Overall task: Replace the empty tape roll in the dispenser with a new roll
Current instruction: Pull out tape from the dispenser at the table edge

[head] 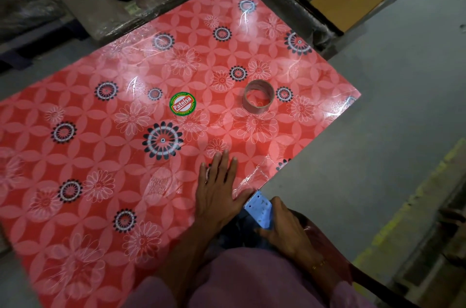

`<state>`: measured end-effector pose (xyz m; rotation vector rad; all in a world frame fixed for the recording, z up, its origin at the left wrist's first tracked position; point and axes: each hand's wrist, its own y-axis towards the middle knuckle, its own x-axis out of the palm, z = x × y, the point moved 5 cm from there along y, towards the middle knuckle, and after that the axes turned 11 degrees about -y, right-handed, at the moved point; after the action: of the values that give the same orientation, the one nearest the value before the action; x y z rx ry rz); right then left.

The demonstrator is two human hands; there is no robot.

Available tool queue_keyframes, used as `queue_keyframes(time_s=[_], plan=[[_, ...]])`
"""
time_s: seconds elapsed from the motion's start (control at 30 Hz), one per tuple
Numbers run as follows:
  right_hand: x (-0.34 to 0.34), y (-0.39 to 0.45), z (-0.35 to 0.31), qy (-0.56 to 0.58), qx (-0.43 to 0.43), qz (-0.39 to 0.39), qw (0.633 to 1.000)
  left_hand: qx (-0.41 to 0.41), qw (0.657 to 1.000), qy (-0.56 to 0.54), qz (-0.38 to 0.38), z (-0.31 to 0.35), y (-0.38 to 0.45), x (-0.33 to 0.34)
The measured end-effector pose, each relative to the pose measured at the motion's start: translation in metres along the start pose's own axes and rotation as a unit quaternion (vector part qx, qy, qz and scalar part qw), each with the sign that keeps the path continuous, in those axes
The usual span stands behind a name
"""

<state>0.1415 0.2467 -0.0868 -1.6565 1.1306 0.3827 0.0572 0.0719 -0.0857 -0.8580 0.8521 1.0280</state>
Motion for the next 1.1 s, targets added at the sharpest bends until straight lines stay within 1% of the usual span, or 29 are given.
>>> queue_keyframes(time_s=[0.17,0.33,0.47,0.6,0.73,1.1], plan=[[0.002,-0.001,0.002,0.014,0.0,0.004,1.0,-0.048,0.998,-0.004,0.032,0.005,0.002,0.002],[0.0,-0.008,0.002,0.022,-0.014,0.032,0.999,-0.031,0.998,0.007,0.063,0.006,0.001,0.002],[-0.001,-0.011,0.003,0.039,-0.027,0.028,0.998,-0.016,0.996,0.013,0.086,0.003,0.002,0.005],[-0.004,-0.017,0.005,0.051,-0.03,0.021,0.998,-0.009,0.996,0.019,0.092,0.002,0.002,0.006],[-0.006,-0.02,0.005,0.037,-0.033,0.034,0.998,-0.006,0.995,0.022,0.101,0.002,0.001,0.007],[-0.01,-0.027,0.005,0.033,-0.004,0.036,0.999,-0.008,0.994,0.024,0.102,0.002,0.002,0.006]])
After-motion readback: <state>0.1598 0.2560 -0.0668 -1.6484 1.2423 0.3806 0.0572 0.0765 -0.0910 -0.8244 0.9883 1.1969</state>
